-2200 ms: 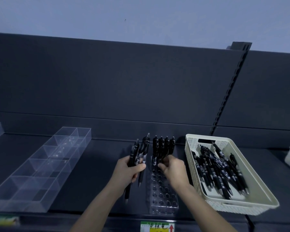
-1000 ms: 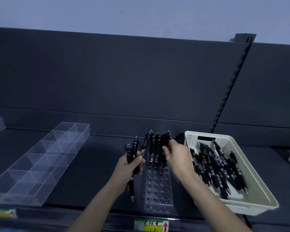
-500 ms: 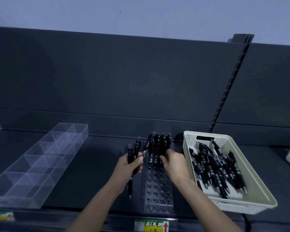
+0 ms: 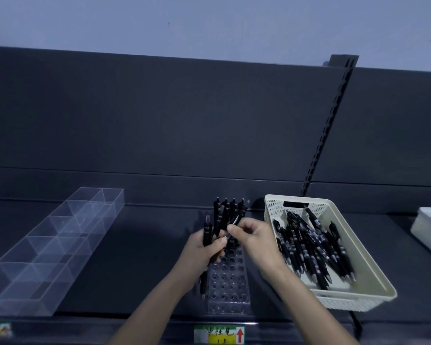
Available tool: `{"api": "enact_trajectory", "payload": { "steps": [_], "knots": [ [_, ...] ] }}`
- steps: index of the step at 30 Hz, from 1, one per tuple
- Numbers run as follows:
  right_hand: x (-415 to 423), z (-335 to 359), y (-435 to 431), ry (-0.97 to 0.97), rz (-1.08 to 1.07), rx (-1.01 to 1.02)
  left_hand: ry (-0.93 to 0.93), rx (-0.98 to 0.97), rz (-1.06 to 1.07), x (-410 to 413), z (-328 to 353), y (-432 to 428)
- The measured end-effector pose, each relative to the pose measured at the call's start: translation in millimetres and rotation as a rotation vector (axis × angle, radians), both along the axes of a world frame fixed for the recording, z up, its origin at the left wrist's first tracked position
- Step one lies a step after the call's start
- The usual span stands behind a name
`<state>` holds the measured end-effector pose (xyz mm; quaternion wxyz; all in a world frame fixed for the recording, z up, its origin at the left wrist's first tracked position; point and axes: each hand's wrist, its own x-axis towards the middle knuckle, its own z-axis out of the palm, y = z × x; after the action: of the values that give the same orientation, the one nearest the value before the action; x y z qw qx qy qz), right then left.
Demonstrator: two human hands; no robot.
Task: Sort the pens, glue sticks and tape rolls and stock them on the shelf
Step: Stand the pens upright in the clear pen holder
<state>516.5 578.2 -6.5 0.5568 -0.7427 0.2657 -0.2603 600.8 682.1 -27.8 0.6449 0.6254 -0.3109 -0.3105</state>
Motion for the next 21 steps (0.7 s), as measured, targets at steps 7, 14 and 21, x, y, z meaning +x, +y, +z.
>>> {"api": "enact_trajectory", "payload": {
  "steps": [7,14,21],
  "knots": [
    [-20,7,-30,0.051,-0.177,-0.085,-0.157,0.176,0.099,7,-1,9],
    [-4,-10,-46,0.246,-0.163,-0.369,-0.026,0.221,0.117,5,-6,15],
    [6,-27,-32,0.449,-0.094,-0.560,-0.112,0.236,0.108,8,-10,24]
  ]
}}
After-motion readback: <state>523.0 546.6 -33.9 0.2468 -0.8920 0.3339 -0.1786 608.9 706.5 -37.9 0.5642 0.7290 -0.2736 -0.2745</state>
